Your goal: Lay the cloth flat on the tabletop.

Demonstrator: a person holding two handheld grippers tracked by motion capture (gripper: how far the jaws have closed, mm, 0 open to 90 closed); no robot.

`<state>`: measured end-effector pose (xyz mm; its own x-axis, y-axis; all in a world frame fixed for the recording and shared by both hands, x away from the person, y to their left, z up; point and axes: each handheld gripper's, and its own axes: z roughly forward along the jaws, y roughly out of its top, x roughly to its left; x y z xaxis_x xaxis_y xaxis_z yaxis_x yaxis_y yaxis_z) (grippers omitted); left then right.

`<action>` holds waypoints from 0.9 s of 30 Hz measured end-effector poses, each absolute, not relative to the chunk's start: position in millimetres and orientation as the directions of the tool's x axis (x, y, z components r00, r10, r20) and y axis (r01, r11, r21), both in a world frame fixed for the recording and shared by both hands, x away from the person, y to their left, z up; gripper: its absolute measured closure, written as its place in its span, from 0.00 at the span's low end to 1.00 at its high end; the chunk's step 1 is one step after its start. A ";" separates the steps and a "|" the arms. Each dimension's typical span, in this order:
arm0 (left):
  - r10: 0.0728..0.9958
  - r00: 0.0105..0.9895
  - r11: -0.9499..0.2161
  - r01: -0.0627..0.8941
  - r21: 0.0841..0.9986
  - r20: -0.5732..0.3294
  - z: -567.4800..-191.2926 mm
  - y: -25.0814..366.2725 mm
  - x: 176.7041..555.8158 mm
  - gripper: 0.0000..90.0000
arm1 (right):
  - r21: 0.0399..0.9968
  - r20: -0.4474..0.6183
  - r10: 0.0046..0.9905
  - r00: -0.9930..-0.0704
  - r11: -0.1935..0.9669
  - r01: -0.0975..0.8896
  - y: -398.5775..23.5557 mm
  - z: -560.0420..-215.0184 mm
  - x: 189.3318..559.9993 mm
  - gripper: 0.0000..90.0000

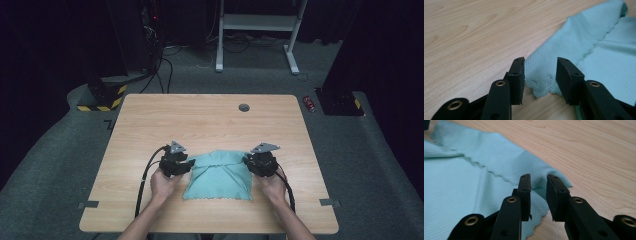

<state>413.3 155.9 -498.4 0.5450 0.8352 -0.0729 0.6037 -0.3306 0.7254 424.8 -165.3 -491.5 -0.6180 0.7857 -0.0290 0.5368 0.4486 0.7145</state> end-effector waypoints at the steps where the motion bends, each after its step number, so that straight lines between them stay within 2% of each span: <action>1: 0.836 0.544 -0.333 0.608 0.720 -0.073 -500.8 155.8 415.5 0.66 | 0.712 -0.030 0.789 -0.614 0.448 0.541 -165.3 -492.9 426.4 0.82; 5: 0.835 0.547 -0.351 0.619 0.703 -0.064 -509.3 152.8 420.0 0.67 | 0.691 -0.038 0.794 -0.607 0.460 0.558 -164.1 -500.1 431.2 0.84; 7: 0.831 0.554 -0.368 0.614 0.698 -0.049 -511.2 151.0 420.5 0.69 | 0.683 -0.041 0.791 -0.611 0.468 0.560 -163.5 -502.0 432.8 0.90; 10: 0.825 0.564 -0.380 0.613 0.693 -0.046 -514.0 150.7 422.1 0.78 | 0.680 -0.040 0.783 -0.621 0.477 0.557 -163.1 -502.6 434.0 1.00; 15: 0.819 0.573 -0.391 0.610 0.689 -0.042 -512.5 154.3 422.7 0.97 | 0.685 -0.035 0.769 -0.639 0.484 0.545 -161.6 -495.8 435.1 1.00; 21: 0.809 0.587 -0.414 0.603 0.682 -0.028 -504.2 152.7 425.9 1.00 | 0.704 -0.043 0.757 -0.652 0.486 0.517 -157.9 -483.0 437.1 1.00; 24: 0.811 0.582 -0.381 0.606 0.698 -0.063 -497.8 153.7 427.9 1.00 | 0.710 -0.029 0.759 -0.650 0.473 0.521 -158.6 -481.5 436.8 1.00; 27: 0.814 0.574 -0.354 0.611 0.708 -0.088 -493.9 156.5 431.1 1.00 | 0.707 -0.033 0.764 -0.644 0.473 0.525 -160.7 -484.5 436.3 0.88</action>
